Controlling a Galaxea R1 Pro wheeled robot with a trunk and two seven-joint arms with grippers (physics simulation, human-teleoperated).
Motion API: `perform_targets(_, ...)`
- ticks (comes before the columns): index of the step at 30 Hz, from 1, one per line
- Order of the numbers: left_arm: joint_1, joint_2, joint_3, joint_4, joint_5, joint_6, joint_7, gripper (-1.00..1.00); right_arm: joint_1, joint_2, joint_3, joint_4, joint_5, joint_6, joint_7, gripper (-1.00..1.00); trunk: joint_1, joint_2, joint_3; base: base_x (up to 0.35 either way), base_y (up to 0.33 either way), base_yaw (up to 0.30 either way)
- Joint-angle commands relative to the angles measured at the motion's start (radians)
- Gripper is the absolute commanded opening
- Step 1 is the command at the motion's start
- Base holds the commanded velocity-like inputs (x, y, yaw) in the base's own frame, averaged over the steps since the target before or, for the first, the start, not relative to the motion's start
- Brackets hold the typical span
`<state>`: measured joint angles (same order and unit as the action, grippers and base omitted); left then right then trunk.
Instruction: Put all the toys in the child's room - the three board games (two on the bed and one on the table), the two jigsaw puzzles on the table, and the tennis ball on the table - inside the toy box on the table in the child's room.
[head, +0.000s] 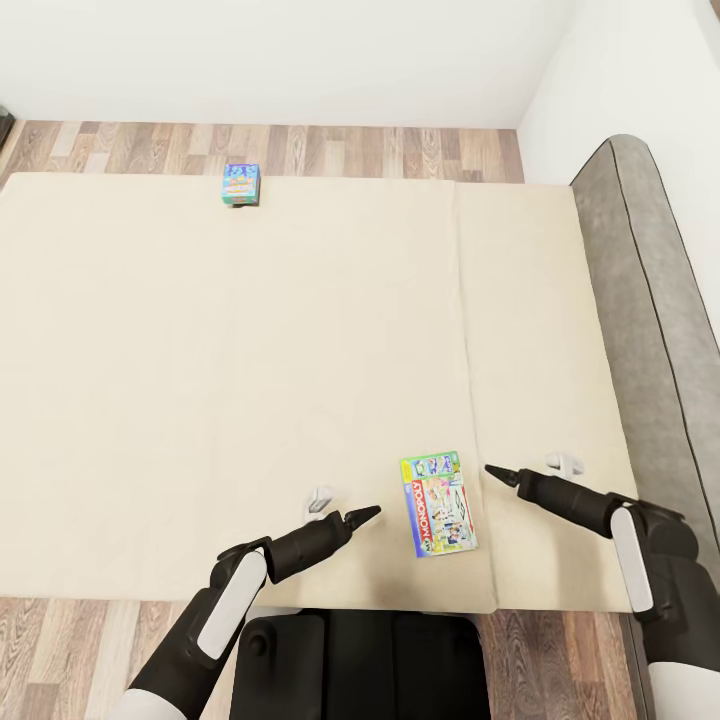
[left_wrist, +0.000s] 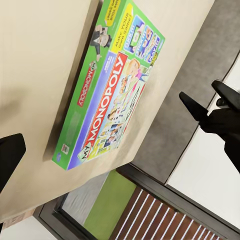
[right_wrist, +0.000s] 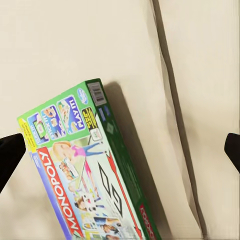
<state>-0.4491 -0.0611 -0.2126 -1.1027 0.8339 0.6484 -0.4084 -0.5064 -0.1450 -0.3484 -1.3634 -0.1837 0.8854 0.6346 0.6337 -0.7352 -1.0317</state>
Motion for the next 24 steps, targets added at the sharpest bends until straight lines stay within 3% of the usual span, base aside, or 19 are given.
perform_targets(1, 0.0, 0.0, 0.001, 0.0, 0.005, 0.007, 0.0, 1.0, 0.0, 0.0, -0.001, 0.0, -0.003, 0.007, 0.001, 1.0, 0.0, -0.001, -0.001, 0.0, 0.0, 0.0)
perform_targets(12, 0.0, 0.0, 0.001, 0.0, 0.005, 0.007, 0.0, 1.0, -0.001, 0.002, 0.013, 0.035, 0.028, 0.006, -0.001, 1.0, 0.0, -0.001, -0.001, 0.0, 0.0, 0.0)
perform_targets(24, 0.0, 0.0, 0.001, 0.0, 0.005, 0.007, 0.0, 1.0, -0.001, 0.003, 0.097, 0.053, 0.044, 0.005, -0.002, 1.0, 0.0, -0.001, -0.001, 0.0, 0.0, 0.0)
